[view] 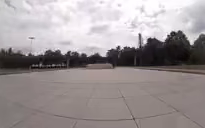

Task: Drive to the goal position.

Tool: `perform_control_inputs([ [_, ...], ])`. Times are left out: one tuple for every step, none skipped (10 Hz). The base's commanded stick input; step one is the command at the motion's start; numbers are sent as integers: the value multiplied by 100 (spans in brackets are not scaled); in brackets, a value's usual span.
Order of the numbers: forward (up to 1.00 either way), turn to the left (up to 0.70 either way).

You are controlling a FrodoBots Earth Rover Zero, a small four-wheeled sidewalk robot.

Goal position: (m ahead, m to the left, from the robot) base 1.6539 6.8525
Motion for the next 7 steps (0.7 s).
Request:
perform_control_inputs([
  [100,0],
  [100,0],
  [100,8],
  [100,34],
  [100,40],
  [100,40],
  [100,40],
])
